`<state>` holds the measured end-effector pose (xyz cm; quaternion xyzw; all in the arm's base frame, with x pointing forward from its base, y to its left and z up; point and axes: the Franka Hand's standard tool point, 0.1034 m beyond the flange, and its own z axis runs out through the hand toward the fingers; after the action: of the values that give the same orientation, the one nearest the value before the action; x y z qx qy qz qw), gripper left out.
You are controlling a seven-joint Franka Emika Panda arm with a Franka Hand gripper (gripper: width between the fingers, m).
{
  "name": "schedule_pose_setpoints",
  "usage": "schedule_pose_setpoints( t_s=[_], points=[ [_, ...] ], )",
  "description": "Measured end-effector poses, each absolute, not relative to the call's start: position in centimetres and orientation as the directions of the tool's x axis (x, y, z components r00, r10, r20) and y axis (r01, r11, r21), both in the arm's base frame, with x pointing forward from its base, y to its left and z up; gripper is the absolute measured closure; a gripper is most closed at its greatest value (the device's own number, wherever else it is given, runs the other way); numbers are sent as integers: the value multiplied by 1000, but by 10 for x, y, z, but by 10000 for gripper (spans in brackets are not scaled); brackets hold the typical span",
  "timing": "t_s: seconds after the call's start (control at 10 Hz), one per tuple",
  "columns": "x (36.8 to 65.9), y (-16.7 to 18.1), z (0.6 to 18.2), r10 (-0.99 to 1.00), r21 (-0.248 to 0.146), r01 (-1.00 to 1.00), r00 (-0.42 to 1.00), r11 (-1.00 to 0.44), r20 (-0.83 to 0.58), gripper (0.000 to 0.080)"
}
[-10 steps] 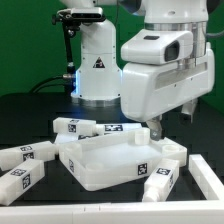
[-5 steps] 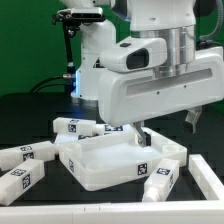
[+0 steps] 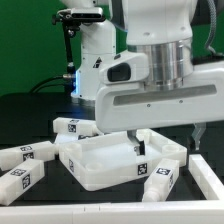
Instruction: Assemble desk
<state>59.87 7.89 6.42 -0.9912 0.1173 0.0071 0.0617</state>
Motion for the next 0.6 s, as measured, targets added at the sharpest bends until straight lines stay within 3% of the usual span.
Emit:
schedule_pose_setpoints(
  t_s=[0.3,0.6],
  points=[
    [597,90,33,-407,-142,-403,914,-904,-5,150],
    [599,90,33,-421,-146,-416,907,-897,3,150]
  ],
)
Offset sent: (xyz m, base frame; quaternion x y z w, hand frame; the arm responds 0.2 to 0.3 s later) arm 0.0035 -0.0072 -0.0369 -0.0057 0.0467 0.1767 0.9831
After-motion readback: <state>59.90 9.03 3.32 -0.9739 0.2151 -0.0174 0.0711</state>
